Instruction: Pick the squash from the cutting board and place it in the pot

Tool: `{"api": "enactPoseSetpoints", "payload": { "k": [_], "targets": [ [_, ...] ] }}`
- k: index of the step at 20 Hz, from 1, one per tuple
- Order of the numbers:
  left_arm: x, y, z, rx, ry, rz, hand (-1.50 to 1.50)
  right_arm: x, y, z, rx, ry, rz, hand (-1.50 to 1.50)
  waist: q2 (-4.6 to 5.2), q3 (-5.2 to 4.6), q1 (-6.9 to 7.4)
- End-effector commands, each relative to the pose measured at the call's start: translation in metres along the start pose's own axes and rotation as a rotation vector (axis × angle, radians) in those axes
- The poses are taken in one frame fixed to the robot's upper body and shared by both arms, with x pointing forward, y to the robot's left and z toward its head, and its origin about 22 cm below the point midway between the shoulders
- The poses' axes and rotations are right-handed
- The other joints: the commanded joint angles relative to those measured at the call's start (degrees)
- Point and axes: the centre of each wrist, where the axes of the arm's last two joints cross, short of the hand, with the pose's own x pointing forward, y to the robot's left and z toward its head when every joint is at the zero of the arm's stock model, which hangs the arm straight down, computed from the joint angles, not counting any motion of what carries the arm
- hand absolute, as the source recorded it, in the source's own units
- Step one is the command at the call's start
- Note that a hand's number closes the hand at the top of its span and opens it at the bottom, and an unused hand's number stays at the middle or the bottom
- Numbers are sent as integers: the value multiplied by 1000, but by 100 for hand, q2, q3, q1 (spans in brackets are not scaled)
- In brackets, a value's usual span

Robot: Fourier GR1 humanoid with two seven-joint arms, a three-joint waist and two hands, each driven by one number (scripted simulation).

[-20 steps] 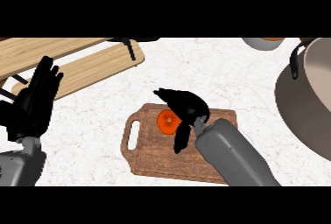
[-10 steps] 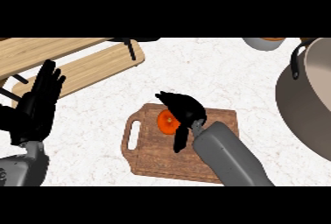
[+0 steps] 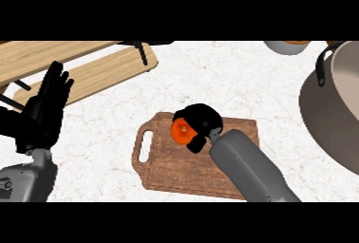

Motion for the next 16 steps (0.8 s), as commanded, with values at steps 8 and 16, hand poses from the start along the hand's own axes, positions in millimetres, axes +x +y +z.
{"api": "enactPoseSetpoints", "payload": {
  "k": [8,16],
  "targets": [
    [-8,20,-3,-5,3,11,0,-3,19,-9,15,-70,48,150,-4,-1,3],
    [-14,36,10,112,45,-31,0,-69,110,102,199,-321,145,150,-246,-7,-692]
  ]
}}
